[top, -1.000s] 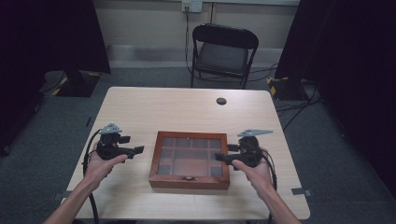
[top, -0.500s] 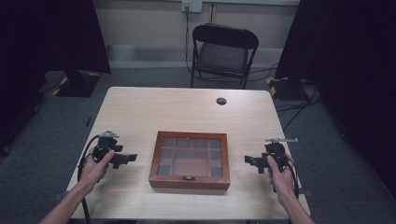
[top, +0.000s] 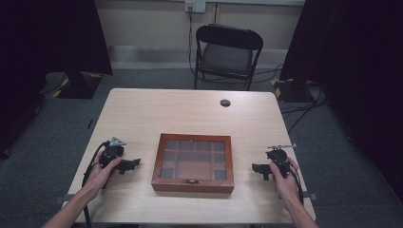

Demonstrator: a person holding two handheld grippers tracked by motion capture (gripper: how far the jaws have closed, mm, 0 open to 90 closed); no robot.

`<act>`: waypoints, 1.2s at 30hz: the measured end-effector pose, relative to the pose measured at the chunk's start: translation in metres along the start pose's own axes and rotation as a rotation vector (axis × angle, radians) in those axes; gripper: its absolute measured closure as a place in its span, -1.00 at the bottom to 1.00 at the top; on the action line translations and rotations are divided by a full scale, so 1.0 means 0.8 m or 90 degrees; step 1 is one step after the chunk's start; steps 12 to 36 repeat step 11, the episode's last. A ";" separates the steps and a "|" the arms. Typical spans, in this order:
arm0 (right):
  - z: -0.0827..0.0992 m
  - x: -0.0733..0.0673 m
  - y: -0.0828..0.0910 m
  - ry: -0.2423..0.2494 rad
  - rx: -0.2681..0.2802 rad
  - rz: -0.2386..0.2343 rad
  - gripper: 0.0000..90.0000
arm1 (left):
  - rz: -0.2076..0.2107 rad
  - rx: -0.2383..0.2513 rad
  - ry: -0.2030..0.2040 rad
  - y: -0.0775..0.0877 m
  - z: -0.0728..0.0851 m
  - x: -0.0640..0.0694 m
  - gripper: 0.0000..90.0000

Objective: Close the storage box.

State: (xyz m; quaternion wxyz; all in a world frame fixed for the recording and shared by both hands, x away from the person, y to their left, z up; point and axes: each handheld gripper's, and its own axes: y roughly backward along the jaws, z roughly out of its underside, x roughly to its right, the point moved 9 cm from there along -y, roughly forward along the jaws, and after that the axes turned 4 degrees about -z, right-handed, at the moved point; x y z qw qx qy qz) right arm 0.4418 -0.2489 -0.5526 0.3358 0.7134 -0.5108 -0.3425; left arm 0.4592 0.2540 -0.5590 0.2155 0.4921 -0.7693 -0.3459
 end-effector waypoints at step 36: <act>0.001 -0.007 -0.018 0.046 0.104 0.052 -1.00 | -0.029 0.043 0.003 -0.009 0.004 -0.005 -1.00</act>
